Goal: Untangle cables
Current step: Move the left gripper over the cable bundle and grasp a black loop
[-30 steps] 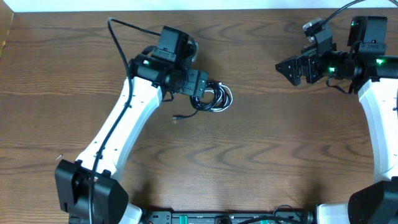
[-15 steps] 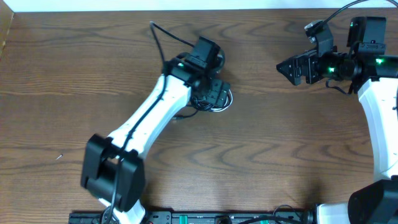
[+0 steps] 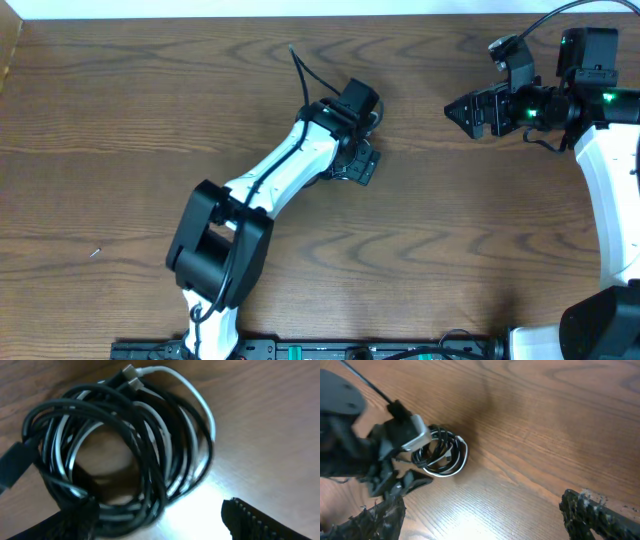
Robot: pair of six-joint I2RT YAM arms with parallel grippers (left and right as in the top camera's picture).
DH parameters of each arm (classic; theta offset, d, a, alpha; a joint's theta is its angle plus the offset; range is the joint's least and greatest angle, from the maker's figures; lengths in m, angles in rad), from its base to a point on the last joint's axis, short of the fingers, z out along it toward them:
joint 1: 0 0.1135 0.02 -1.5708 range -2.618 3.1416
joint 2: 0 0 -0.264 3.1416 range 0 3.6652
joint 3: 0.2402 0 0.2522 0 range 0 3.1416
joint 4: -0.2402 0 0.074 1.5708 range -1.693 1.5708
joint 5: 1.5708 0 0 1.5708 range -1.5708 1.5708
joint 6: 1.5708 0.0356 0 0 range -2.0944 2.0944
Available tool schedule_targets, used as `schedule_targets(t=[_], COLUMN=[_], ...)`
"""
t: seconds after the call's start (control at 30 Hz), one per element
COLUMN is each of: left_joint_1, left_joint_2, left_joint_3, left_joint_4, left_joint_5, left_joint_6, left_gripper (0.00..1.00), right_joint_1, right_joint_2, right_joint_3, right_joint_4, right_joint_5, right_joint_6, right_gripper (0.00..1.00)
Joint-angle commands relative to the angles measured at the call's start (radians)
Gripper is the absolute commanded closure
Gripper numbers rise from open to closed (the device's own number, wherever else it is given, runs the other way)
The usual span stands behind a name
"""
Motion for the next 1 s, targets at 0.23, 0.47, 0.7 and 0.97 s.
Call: schedule_targets(t=[0.23,0.47,0.7,0.97], left_joint_1=[0.003,0.003,0.003,0.003], left_joint_2=[0.032,0.034,0.055,0.078], left_joint_3=[-0.001,-0.017,-0.017,-0.016], left_joint_4=[0.058,0.066,0.069,0.070], left_joint_5=[-0.049,-0.049,-0.048,-0.048], left_joint_6=[0.013,0.013,0.012,0.012], left_gripper=[0.52,0.57,0.67,0.91], right_joint_1=[0.010,0.010,0.010,0.010], right_joint_2=[0.006,0.006,0.006,0.006], right_joint_3=[0.006,0.006,0.006,0.006], right_joint_4=[-0.013,-0.012,-0.013,-0.016], right_joint_5=[0.002,0.002,0.002,0.002], right_joint_6=[0.008,0.008,0.008,0.008], right_gripper=[0.05,0.05,0.05,0.05])
